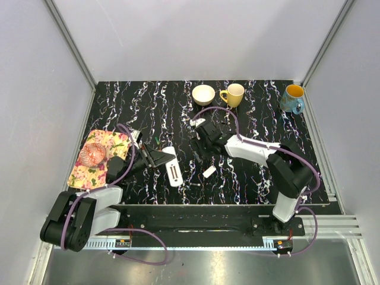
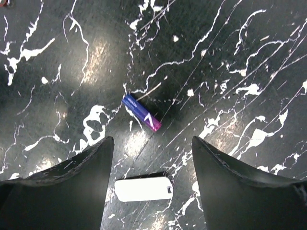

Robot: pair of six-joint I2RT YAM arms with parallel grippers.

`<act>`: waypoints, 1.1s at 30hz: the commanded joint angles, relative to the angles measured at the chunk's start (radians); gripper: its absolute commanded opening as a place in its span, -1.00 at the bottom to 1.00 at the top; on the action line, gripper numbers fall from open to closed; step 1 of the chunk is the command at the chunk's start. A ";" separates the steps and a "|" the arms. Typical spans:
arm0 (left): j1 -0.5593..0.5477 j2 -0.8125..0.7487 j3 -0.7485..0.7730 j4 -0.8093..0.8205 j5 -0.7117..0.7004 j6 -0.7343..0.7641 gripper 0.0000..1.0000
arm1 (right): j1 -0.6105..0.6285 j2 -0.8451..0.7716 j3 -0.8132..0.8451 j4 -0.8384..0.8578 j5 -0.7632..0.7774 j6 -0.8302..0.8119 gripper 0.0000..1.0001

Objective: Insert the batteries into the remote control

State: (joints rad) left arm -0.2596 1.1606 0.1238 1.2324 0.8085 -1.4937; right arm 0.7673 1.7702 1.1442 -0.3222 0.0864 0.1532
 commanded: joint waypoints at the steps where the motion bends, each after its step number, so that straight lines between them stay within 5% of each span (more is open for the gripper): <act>1: 0.006 -0.084 0.010 0.187 0.017 0.015 -1.00 | 0.007 0.044 0.098 -0.017 0.067 0.011 0.46; 8: 0.006 -0.317 0.023 -0.212 -0.065 0.226 -1.00 | 0.009 0.069 0.135 -0.092 0.095 0.475 0.51; 12: 0.006 -0.309 -0.002 -0.139 -0.058 0.190 -1.00 | 0.010 0.086 0.111 -0.101 0.124 0.623 0.55; 25: 0.006 -0.343 -0.035 -0.100 -0.074 0.185 -1.00 | 0.009 0.005 0.045 -0.110 0.237 0.720 0.62; 33: 0.006 -0.360 -0.049 -0.126 -0.086 0.194 -1.00 | 0.009 0.029 0.058 -0.044 0.133 0.691 0.63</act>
State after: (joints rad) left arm -0.2596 0.8219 0.0872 1.0664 0.7475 -1.3190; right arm 0.7681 1.8175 1.1847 -0.4126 0.2436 0.8349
